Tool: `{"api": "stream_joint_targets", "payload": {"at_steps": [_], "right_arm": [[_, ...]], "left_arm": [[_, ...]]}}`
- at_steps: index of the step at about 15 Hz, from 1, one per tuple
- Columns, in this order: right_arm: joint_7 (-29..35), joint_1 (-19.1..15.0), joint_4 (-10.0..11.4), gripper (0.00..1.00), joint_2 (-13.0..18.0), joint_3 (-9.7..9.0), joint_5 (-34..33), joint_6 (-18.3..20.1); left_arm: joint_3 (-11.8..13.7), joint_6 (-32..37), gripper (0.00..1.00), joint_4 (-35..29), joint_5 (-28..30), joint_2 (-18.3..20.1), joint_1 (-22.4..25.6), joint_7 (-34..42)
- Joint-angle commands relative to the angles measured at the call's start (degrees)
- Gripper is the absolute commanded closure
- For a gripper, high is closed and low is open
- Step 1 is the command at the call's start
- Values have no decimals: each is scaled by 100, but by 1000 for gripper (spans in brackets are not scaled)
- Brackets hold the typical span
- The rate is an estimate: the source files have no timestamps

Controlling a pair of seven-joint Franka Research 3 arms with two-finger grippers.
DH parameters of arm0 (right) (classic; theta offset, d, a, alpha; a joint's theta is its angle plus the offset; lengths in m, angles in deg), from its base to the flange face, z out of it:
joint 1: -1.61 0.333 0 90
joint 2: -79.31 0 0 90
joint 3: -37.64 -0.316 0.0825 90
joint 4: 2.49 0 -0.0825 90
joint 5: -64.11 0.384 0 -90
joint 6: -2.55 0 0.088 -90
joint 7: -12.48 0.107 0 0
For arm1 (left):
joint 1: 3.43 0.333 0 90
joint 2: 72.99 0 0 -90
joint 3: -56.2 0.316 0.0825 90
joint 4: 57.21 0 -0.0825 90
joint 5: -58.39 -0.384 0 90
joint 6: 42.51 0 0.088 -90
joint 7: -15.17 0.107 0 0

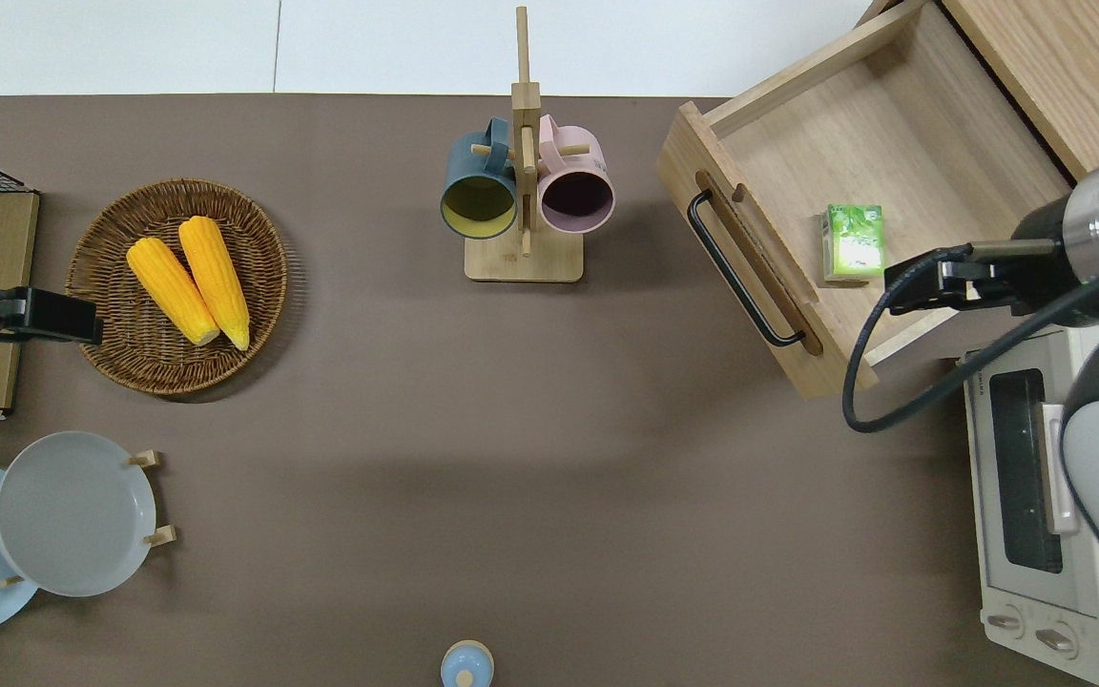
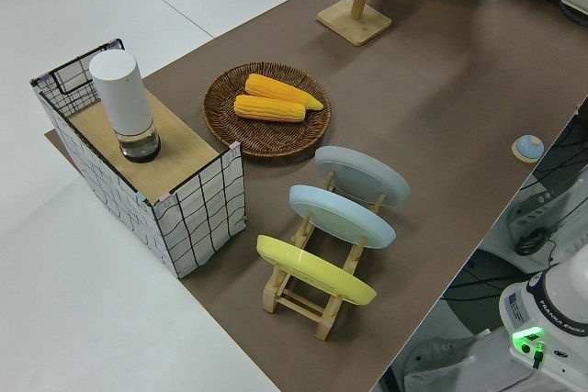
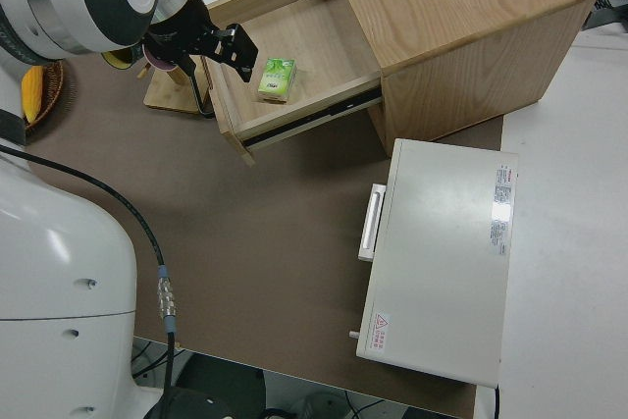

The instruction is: Slide drawer open with right arm

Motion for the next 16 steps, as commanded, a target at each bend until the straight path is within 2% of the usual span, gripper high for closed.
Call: {"api": "stream_joint_targets", "payload": {"at_steps": [1, 3, 4, 6, 9, 13, 16], "right_arm": [[-656, -585, 242, 15, 146, -298, 187, -66], [-859, -761, 338, 15, 199, -298, 196, -66], [-868, -788, 365, 15, 190, -290, 188, -66], [-790, -762, 549, 15, 190, -237, 118, -66], [-649, -718, 585, 15, 190, -114, 108, -127], [-658, -674, 664, 15, 190, -114, 196, -276], [-666, -683, 927, 15, 251, -114, 152, -522]], "left_arm": [[95, -2, 5, 117, -72, -76, -99, 43], [95, -2, 5, 117, -72, -76, -99, 43], [95, -2, 5, 117, -72, -76, -99, 43], [95, -2, 5, 117, -72, -76, -99, 43], [95, -2, 2, 117, -63, -76, -99, 43], [95, -2, 2, 117, -72, -76, -99, 43], [95, -2, 5, 117, -72, -76, -99, 43]]}}
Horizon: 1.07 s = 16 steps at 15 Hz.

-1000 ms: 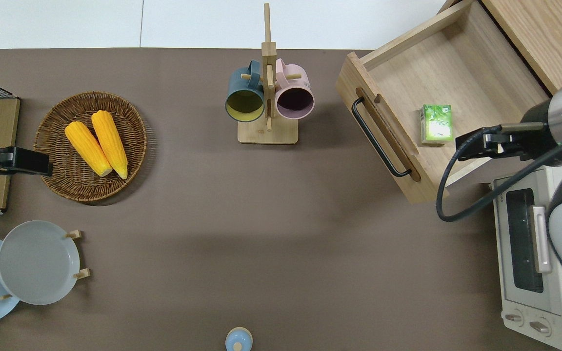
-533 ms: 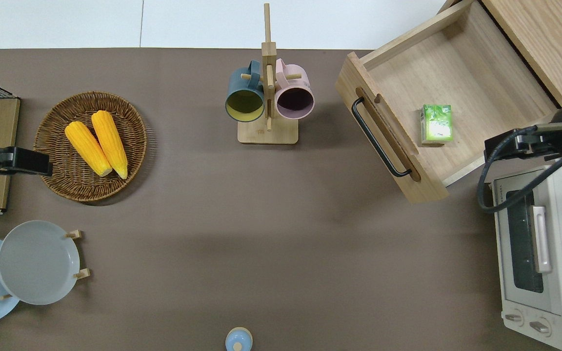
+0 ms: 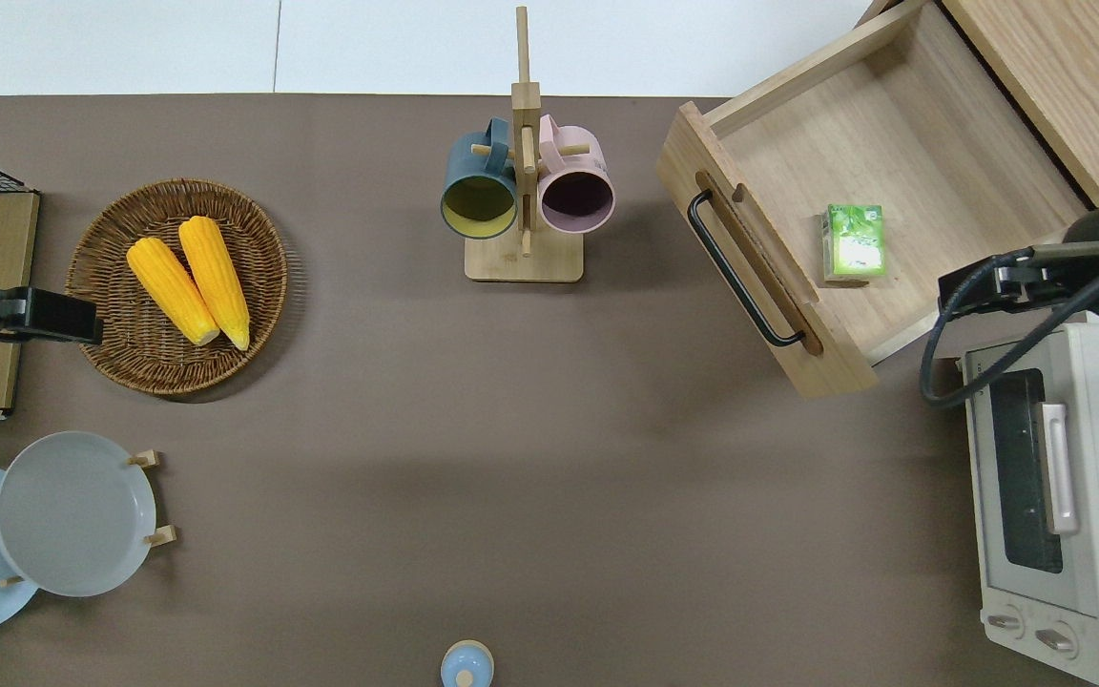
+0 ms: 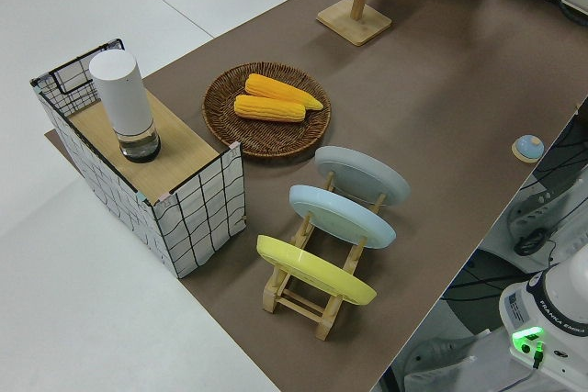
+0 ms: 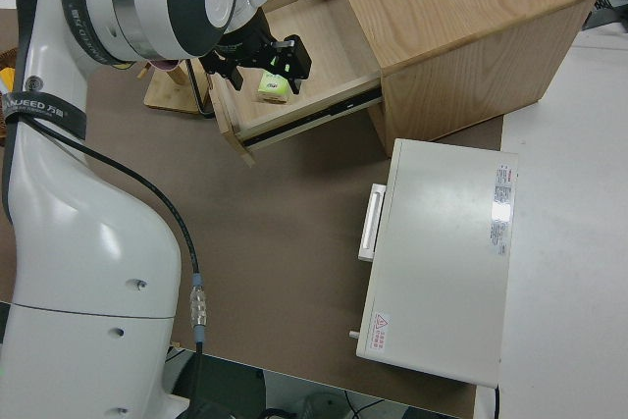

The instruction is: Slide drawer open with right arm

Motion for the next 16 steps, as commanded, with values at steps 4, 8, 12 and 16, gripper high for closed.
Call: {"api": "stream_joint_targets", "payload": {"at_steps": [4, 8, 12, 16], "right_arm": [[48, -36, 765, 15, 323, 124, 165, -710], [109, -27, 713, 15, 324, 133, 165, -675], [74, -45, 695, 15, 315, 46, 174, -675], [-31, -71, 686, 15, 306, 19, 569, -851]], "left_arm": [[95, -2, 5, 117, -72, -76, -99, 43], [95, -2, 5, 117, -72, -76, -99, 43], [95, -2, 5, 117, -72, -76, -99, 43], [95, -2, 5, 117, -72, -76, -99, 43]]}}
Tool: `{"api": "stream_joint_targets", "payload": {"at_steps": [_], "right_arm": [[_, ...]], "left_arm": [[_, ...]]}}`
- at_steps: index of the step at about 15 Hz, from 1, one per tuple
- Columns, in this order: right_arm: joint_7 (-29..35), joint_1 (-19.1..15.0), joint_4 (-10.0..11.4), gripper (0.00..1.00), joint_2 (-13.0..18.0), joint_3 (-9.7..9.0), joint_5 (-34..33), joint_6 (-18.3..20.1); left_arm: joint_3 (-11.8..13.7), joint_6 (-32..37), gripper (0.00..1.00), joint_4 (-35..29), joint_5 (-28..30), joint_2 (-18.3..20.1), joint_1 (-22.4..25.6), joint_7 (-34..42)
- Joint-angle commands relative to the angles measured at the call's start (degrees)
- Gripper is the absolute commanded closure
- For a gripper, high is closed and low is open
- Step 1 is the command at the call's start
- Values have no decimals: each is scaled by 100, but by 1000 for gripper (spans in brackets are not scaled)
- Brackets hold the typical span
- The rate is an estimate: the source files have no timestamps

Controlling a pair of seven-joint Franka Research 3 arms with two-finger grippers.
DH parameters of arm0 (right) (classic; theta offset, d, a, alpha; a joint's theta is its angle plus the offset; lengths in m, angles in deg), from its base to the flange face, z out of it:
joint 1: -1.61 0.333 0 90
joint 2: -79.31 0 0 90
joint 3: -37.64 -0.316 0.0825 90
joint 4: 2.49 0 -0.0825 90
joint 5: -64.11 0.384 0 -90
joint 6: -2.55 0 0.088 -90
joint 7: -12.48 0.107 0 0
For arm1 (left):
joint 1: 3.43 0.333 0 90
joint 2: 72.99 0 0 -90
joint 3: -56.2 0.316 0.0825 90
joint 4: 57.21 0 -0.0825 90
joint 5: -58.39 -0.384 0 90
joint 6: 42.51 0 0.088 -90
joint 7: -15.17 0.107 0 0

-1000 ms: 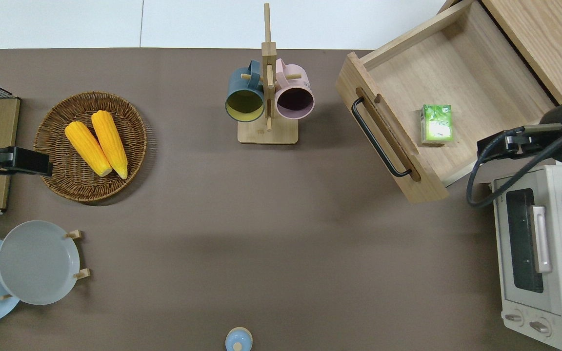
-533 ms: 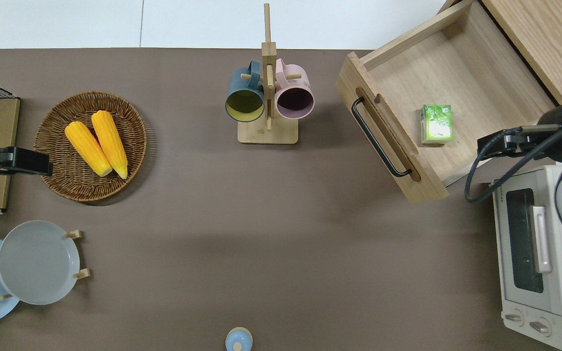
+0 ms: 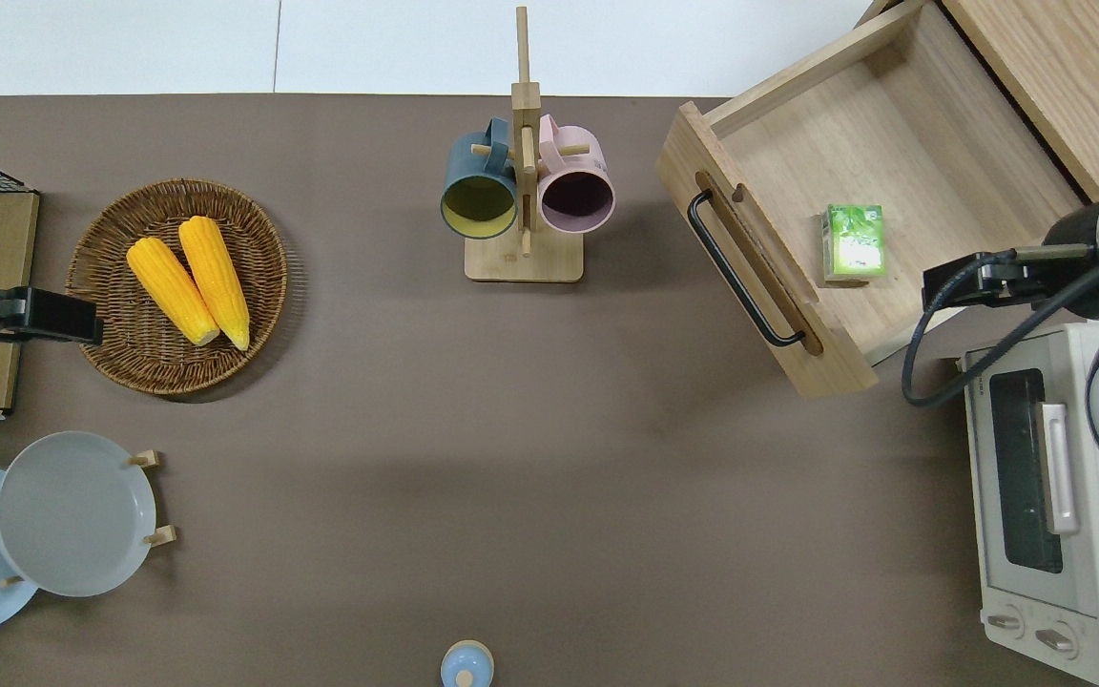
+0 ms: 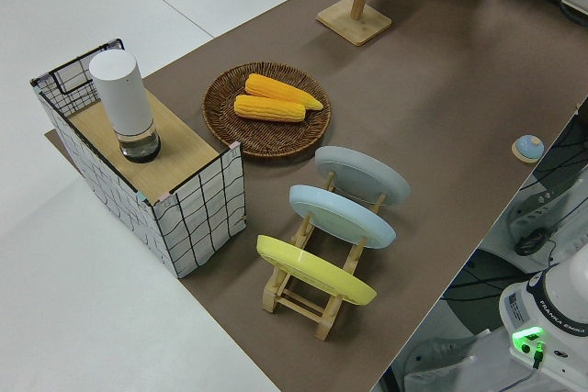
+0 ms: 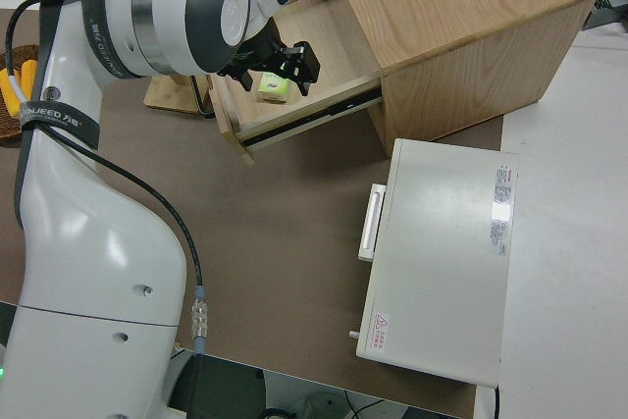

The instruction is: Slide drawer open with right arm

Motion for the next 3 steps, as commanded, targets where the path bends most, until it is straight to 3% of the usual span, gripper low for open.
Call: {"api": "stream_joint_targets", "payload": {"at_steps": [1, 3], "right_arm": [[-54, -54, 190, 15, 129, -23, 382, -239], [-54, -54, 190, 15, 120, -23, 303, -213]], "left_arm": [[95, -2, 5, 117, -72, -76, -99, 43], [95, -2, 5, 117, -72, -76, -99, 43]]}}
